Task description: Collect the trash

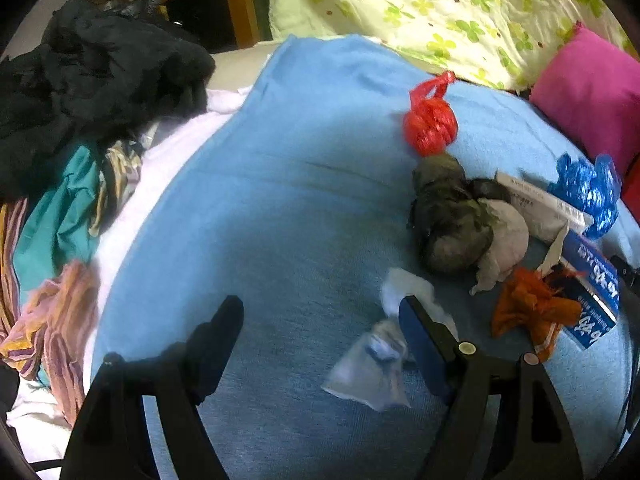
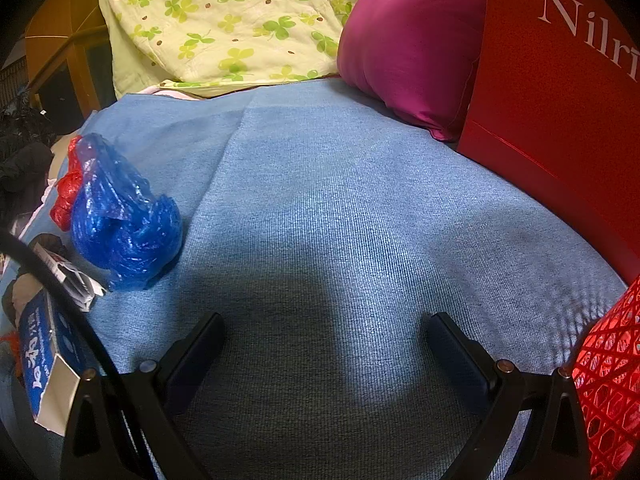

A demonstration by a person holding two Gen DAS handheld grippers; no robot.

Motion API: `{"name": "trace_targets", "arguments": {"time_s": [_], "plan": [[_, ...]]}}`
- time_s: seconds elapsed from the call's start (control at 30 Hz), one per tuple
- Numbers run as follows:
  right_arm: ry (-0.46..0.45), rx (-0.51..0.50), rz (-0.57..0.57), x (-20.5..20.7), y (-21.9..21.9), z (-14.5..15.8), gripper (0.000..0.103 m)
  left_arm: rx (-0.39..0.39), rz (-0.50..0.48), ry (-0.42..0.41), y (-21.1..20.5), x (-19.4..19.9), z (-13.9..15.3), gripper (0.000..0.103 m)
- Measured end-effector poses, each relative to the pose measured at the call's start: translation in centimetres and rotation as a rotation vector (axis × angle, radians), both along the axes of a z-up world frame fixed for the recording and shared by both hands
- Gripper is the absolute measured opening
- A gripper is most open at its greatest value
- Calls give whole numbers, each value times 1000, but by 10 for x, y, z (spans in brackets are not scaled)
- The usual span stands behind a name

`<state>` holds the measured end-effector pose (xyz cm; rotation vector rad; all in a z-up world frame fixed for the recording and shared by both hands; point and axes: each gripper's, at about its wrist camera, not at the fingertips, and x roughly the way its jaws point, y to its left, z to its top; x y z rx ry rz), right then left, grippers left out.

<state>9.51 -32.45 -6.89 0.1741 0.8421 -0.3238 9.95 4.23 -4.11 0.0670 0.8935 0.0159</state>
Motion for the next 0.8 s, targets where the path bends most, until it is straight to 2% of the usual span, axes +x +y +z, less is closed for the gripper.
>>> {"name": "trace_targets", "arguments": {"time_s": [0.2, 0.23, 0.3, 0.53, 0.63, 0.8], "plan": [[0, 0, 1, 0, 0, 0, 103, -3, -4, -59, 0, -10, 7, 80], [0, 0, 1, 0, 0, 0, 103, 21, -4, -69, -2, -11, 6, 80], [0, 0, 1, 0, 0, 0, 103, 44, -30, -41, -5, -12, 0, 80], [0, 1, 2, 0, 0, 0, 103, 21, -36, -56, -2, -20, 0, 80], [0, 1, 3, 0, 0, 0, 103, -28, -42, -55, 0, -18, 0, 80], [0, 2, 3, 0, 0, 0, 103, -50, -48, -49, 0, -15, -5, 80]]}}
